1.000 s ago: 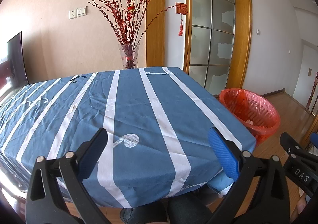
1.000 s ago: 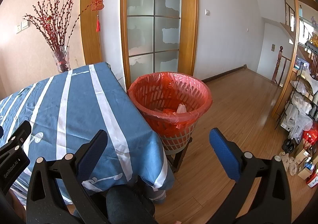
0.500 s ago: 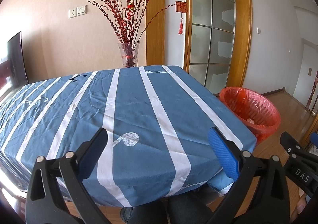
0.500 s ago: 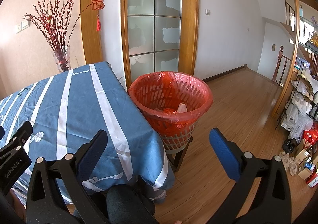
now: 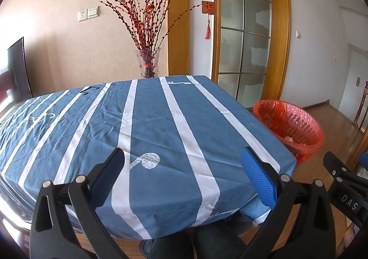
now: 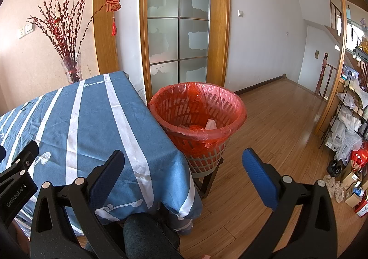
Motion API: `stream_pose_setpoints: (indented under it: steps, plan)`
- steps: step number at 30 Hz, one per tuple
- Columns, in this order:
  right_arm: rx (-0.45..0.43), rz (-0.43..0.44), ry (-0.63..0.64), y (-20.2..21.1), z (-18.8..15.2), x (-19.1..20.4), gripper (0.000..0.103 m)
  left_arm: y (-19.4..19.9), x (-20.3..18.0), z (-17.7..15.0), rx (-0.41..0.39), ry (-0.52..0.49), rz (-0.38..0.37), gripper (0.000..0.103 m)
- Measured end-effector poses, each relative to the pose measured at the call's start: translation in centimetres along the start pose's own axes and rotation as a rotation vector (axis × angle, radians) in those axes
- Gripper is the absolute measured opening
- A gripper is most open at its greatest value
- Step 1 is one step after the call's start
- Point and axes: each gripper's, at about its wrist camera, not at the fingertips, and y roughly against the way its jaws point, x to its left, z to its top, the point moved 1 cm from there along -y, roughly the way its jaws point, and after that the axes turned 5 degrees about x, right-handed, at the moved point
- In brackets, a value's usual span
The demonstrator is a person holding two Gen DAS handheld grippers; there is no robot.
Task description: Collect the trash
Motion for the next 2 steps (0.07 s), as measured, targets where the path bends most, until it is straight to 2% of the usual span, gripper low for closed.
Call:
stream_pose_setpoints:
  steps: [2]
  plan:
    - [0.001,0.0,0.0,-0.05,0.06,-0.1,0.101,-0.06,0.02,0.0,0.001,-0.001,-0.002,0.099]
